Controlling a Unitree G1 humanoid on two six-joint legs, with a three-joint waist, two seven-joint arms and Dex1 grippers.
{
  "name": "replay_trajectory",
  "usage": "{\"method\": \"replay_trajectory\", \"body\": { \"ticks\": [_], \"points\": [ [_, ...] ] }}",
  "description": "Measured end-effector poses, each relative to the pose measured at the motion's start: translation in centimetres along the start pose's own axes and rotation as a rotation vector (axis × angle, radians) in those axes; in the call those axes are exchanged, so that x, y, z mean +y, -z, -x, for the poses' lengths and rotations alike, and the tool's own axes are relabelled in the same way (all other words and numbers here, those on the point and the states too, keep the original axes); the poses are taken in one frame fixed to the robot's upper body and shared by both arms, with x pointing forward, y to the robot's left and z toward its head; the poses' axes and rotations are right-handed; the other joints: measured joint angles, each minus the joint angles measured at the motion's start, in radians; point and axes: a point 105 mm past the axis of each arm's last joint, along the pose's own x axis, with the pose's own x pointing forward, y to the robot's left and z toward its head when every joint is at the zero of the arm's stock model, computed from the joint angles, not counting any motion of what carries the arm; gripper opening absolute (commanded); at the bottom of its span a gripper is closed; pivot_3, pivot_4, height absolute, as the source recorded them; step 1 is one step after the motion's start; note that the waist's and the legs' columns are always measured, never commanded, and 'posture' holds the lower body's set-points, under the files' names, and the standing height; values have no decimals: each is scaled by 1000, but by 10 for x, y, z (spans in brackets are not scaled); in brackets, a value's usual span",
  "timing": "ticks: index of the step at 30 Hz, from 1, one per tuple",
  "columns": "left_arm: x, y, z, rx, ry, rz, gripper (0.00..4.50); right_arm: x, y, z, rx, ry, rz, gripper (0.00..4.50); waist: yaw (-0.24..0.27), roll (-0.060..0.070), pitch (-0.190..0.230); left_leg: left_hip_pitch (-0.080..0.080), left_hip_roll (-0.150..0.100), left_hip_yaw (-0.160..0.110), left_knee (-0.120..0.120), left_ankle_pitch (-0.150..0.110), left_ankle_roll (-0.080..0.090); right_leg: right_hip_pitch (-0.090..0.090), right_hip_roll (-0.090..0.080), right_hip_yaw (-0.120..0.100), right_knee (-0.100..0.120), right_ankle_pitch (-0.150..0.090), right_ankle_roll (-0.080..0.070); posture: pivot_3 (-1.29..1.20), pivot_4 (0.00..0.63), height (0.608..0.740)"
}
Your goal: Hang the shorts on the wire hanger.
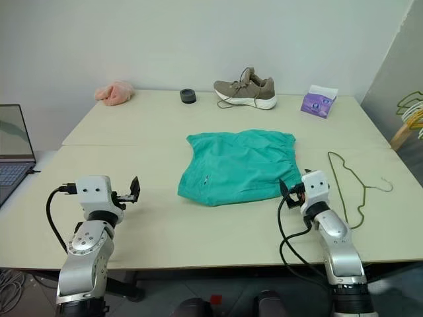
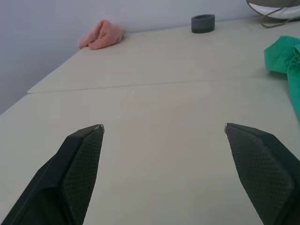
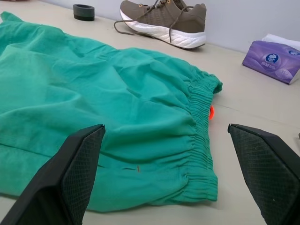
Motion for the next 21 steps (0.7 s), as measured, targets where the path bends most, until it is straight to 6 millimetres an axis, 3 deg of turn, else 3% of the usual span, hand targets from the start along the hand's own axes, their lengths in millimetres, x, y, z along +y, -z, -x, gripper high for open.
{"method": "replay_trajectory", "body": {
  "ticks": [21],
  "points": [
    [-6, -2, 4, -23, 60, -14, 4371, 4, -8, 0, -47, -42, 46, 4482, 0, 0, 0, 0, 0, 0, 0, 0, 0, 0, 0, 0, 0, 0, 0, 15, 68, 740]
  ]
}}
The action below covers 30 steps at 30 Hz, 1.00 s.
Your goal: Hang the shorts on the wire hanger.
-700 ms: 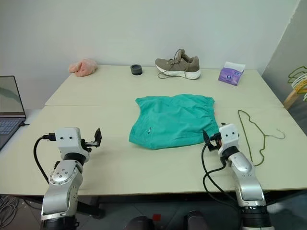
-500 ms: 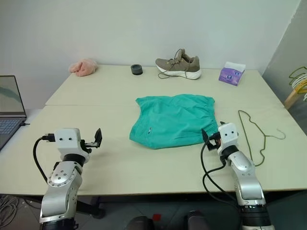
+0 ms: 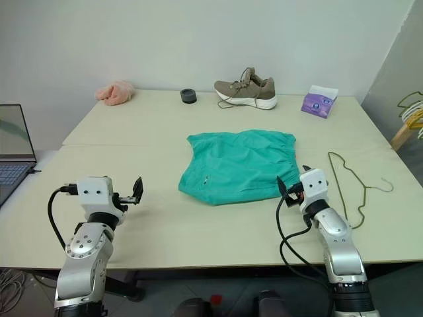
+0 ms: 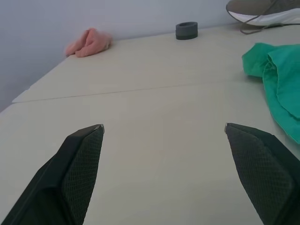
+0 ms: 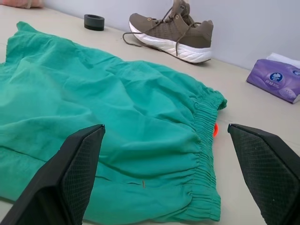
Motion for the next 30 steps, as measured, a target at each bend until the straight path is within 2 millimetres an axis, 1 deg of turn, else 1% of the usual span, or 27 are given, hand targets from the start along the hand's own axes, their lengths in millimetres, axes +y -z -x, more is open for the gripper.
{"method": "replay_trajectory", "body": {
  "ticks": [4, 5, 8, 11, 13, 14, 17, 20, 24, 26, 30],
  "points": [
    [-7, -2, 0, -11, 60, -9, 4371, 3, -2, 1, -16, -37, 10, 4482, 0, 0, 0, 0, 0, 0, 0, 0, 0, 0, 0, 0, 0, 0, 0, 12, 67, 740],
    [-10, -5, 0, -26, 92, -14, 4435, 3, -1, 2, -15, -46, 11, 4494, -1, 0, 0, 0, 0, 0, 0, 0, 0, 0, 0, 0, 0, 0, 0, 5, 66, 740],
    [-23, -15, 4, -82, 198, -14, 4435, 5, 2, 5, -8, -72, -4, 4494, -1, 0, 0, 0, 0, 1, 0, 0, 0, 0, 0, 0, 0, 0, 0, -3, 66, 740],
    [-36, -20, 6, -104, 309, -49, 4435, 9, 6, 10, 12, -113, -18, 4494, -1, 0, 0, 0, 0, 0, 0, 0, 0, 0, 0, 0, 0, 0, 0, -23, 67, 740],
    [-48, -21, 7, -104, 403, -75, 4435, 12, 11, 15, 33, -163, -32, 4494, -3, 0, 0, 0, 0, 1, 0, 0, 0, 0, 0, 0, 0, 0, 0, -33, 68, 740],
    [-58, -21, 9, -104, 473, -97, 4435, 16, 11, 18, 43, -204, -36, 4494, -3, 0, 0, 0, 0, 1, 0, 0, 0, 0, 0, 0, 0, 0, 0, -37, 68, 740],
    [-86, -25, 14, -111, 674, -169, 4435, 34, 5, 27, 49, -358, -44, 4494, -5, 0, 0, 0, 0, 1, 0, 0, 0, 0, 1, 0, 0, 0, 0, -58, 69, 740],
    [-102, -26, 17, -119, 822, -281, 4435, 46, -5, 39, 58, -506, 3, 4494, -6, 0, 0, 0, 0, 1, 0, 0, 0, 0, 1, 0, -1, 0, 0, -69, 70, 740],
    [-112, -21, 12, -105, 916, -393, 4435, 57, -10, 52, 85, -643, 54, 4494, -7, 0, 0, 0, 1, 0, 0, 0, 0, 0, 3, 0, -1, 0, 0, -96, 72, 740],
    [-119, -17, 4, -105, 946, -459, 4435, 60, -12, 57, 100, -694, 83, 4494, -7, 0, 0, 0, 1, 1, 0, 0, 0, 0, 3, 0, -1, 0, 0, -105, 74, 740],
    [-127, -11, -7, -111, 962, -542, 4435, 66, -16, 60, 98, -728, 89, 4494, -10, 0, 0, 0, 1, 1, 1, 0, 0, 0, 4, 0, -1, 0, 0, -122, 77, 740]
  ]
}}
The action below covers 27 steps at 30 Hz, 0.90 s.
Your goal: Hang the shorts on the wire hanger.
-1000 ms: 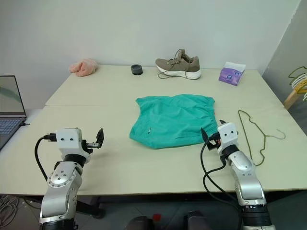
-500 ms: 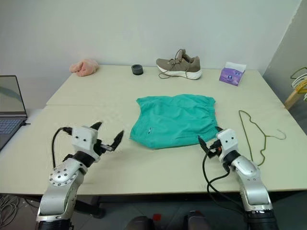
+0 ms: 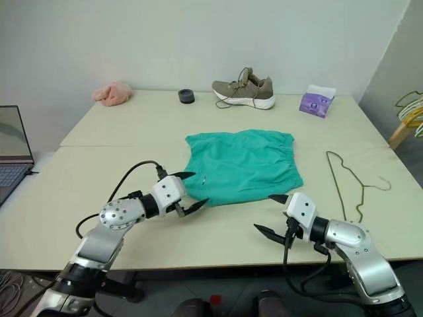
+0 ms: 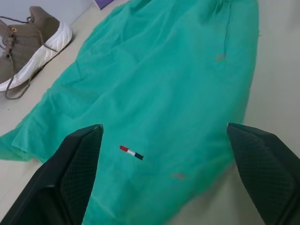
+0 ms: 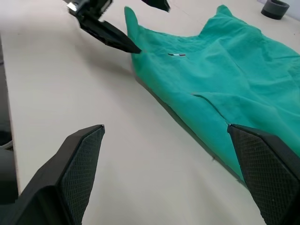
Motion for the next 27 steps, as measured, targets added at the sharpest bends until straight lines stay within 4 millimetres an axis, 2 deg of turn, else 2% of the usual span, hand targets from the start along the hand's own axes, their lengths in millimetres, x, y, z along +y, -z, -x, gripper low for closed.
{"method": "replay_trajectory", "body": {
  "ticks": [5, 8, 12, 19, 21, 27],
  "points": [
    [-8, 12, -19, 41, 43, -95, 4435, 2, -3, -1, -7, -2, 5, 4494, 0, 0, 0, -1, 0, 0, 1, 0, 0, 0, 0, 0, 0, 0, 0, -134, 77, 740],
    [-12, 13, -26, 41, 87, -155, 3923, 0, -3, -1, -1, 17, 16, 4500, -5, 0, 0, -1, 0, 0, 2, 0, 0, 0, 0, 0, 0, 0, 0, -137, 79, 740],
    [-16, 14, -31, 38, 111, -197, 2705, -5, -3, -1, 13, 46, 57, 4500, -10, 0, 0, -1, 0, 1, 4, 0, 0, 0, 0, 0, 1, 0, 0, -139, 79, 740],
    [-13, 22, -33, 58, 90, -210, 445, -31, 8, -2, 83, 141, 139, 4500, -21, 0, 0, -1, 0, 2, 5, 0, 0, 0, 0, 0, 1, 1, 1, -119, 73, 740],
    [-6, 21, -32, 56, 61, -198, 37, -42, 12, -1, 122, 155, 193, 4500, -22, 0, 0, -1, 0, 2, 5, 0, 0, 0, 0, 0, 1, 1, 1, -119, 73, 740],
    [22, 4, -28, 8, -27, -161, 37, -66, 29, -13, 237, 139, 389, 4500, -27, 0, 0, -1, 1, 2, 5, 0, 0, -1, 0, 0, 1, 1, 1, -101, 68, 740]
  ]
}}
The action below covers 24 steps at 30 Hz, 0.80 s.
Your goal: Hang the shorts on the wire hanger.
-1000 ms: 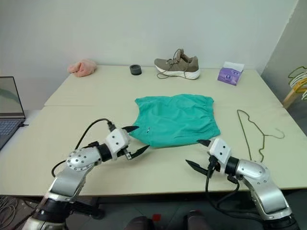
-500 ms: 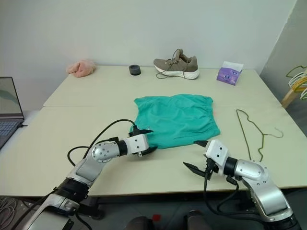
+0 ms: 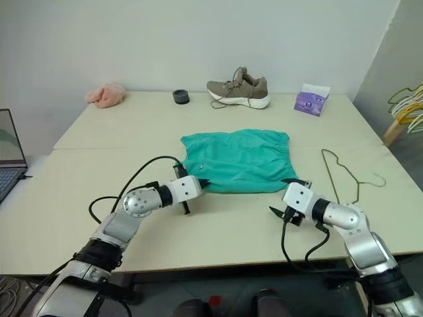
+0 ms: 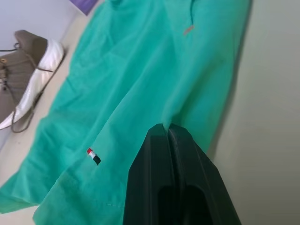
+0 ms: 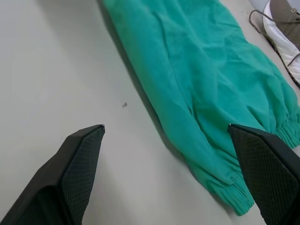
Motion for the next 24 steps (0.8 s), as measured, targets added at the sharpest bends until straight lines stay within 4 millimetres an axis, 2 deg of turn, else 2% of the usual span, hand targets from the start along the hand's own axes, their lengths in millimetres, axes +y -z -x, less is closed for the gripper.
{"method": "replay_trajectory", "body": {
  "ticks": [5, 8, 9, 11, 16, 22, 24],
  "points": [
    [31, -24, 4, -71, -79, 32, 37, -18, 9, -24, 40, 23, 125, 4500, -3, 0, 0, 0, 0, 0, 0, 0, 0, 0, 0, 1, 0, 0, 0, -89, 63, 740],
    [40, -34, 7, -99, -92, 38, 37, -25, 17, -39, 79, 38, 170, 4500, -8, 0, 0, 0, 0, 0, 0, 0, 0, 0, 0, 1, 0, 0, 0, -84, 61, 740],
    [42, -34, 9, -102, -95, 42, 13, -28, 18, -43, 84, 44, 180, 4316, -10, 0, 0, 0, 0, 0, 0, 0, 0, 0, -1, 2, 0, 0, 0, -81, 60, 740],
    [45, -32, 12, -92, -95, 45, 0, -34, 19, -49, 96, 50, 207, 3874, -16, 0, 0, 0, 0, 0, 0, 0, 0, 0, -1, 2, 0, 0, 0, -75, 60, 740],
    [59, -25, 25, -68, -140, 65, 0, -46, 27, -52, 122, 65, 218, 2106, -20, 0, 0, -1, 0, -1, 0, 0, 0, 0, -2, 2, 0, 0, 0, -71, 60, 740],
    [63, -24, 28, -66, -160, 91, 0, -58, 11, -61, 69, 108, 239, 16, -20, 0, 0, -1, 0, -1, 0, 0, 0, 0, -4, 1, 1, 0, 0, -69, 58, 740],
    [65, -23, 29, -63, -166, 94, 0, -63, 2, -64, 45, 117, 250, 16, -20, 0, 0, -1, 0, -1, 0, 0, 0, 0, -5, 1, 1, 0, 0, -71, 56, 740]
  ]
}}
